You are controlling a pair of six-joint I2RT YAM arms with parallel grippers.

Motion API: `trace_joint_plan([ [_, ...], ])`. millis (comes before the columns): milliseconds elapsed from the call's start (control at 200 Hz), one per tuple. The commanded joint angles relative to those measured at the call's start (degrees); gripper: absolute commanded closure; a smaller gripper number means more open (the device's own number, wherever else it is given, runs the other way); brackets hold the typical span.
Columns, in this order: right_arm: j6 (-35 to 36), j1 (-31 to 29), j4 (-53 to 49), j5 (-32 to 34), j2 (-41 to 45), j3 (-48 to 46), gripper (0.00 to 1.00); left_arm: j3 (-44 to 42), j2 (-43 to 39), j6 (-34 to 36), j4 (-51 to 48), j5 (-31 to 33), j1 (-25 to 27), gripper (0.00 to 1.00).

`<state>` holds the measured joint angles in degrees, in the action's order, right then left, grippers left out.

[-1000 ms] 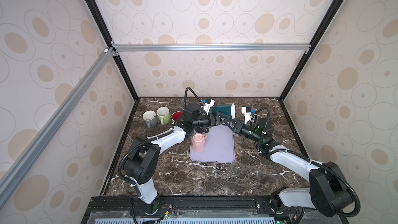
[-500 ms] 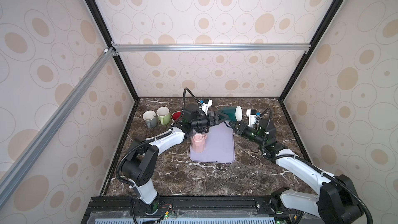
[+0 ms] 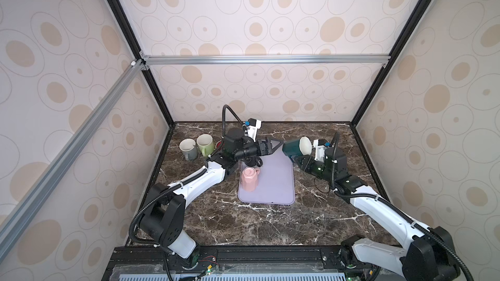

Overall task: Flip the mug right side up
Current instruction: 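Carry the teal mug with the right gripper past the tray's far side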

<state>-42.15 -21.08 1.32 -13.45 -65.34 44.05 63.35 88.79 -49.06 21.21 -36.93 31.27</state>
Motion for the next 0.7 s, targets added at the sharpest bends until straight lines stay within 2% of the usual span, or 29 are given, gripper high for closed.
trace_joint_plan([
  [0, 4.6, 1.0, -2.5, 3.8, 2.1, 5.3, 1.0, 0.4, -2.6, 3.5, -1.8, 3.1, -0.2, 0.02],
  [350, 12.6, 3.5, -24.0, 17.2, -2.6, 18.4, 1.0, -9.2, -10.6, 7.9, -4.7, 15.9, -0.2, 0.02],
  [520, 15.7, 4.7, -31.6, 23.2, -7.1, 24.2, 1.0, -17.3, -16.4, 6.9, -2.5, 17.9, -0.2, 0.02],
  [695, 16.8, 9.4, -35.6, 24.1, -12.9, 28.4, 1.0, -24.4, -20.4, 6.5, -0.5, 18.5, -0.1, 0.02],
])
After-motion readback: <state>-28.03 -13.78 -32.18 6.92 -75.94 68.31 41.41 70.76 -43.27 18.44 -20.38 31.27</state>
